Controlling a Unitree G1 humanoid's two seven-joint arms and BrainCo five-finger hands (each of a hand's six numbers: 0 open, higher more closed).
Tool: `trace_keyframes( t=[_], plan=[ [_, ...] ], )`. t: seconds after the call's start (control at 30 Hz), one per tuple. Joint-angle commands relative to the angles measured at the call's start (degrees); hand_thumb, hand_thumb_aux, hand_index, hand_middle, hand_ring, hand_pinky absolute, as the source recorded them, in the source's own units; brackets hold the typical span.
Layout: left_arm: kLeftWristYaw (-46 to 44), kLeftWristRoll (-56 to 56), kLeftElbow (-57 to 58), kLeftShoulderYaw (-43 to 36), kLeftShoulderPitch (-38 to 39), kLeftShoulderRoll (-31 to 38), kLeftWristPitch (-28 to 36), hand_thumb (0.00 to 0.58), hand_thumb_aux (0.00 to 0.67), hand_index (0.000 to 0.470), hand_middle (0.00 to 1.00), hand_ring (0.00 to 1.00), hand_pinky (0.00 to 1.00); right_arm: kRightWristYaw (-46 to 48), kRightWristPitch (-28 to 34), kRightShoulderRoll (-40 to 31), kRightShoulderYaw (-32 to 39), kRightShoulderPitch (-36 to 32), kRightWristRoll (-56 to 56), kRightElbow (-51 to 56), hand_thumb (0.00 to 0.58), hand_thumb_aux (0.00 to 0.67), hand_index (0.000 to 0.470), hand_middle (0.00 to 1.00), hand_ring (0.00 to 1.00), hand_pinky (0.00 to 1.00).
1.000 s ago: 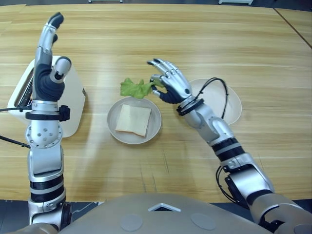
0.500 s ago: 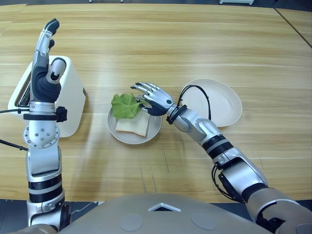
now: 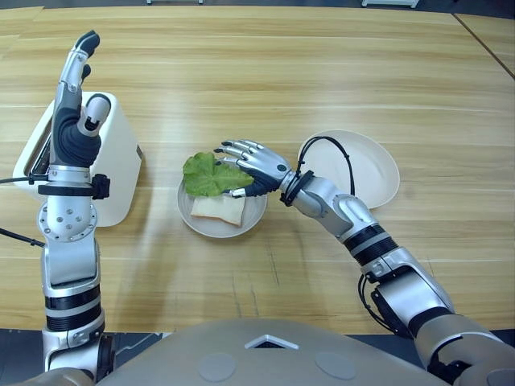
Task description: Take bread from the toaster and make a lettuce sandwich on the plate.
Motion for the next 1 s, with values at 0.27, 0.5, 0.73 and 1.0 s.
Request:
trace_keyframes(
  t=[0.27,0.5,0.73,1.0],
  plan=[
    [-0.9,-0.9,0.4,2.3,-0.5,2.5,0.6,0.000,0.000,0.000,0.00,0.00,0.00,-0.7,2.2,0.2,0.8,-1.1,-3.1,6.4,0.000,0.000,0.000,0.00,0.00,0.00],
    [-0.7,-0.9,1.1,1.7,0.2,2.3,0.0,0.000,0.000,0.000,0.00,0.00,0.00,-8.2,3.2,3.2,2.0,-5.8,-5.5,17.5,0.307,0.210,0.147,0.00,0.00,0.00],
    [-0.6,-0.8,1.7,1.2,0.5,2.1,-0.2,0.000,0.000,0.000,0.00,0.00,0.00,-11.0,2.1,4.0,2.9,-7.4,-5.5,20.5,0.523,0.460,0.323,0.00,0.00,0.00],
    [-0.5,-0.8,2.3,1.1,0.4,2.0,-0.5,0.000,0.000,0.000,0.00,0.00,0.00,-10.3,1.0,3.4,3.4,-6.7,-4.9,19.2,0.572,0.591,0.415,0.00,0.00,0.00]
  ],
)
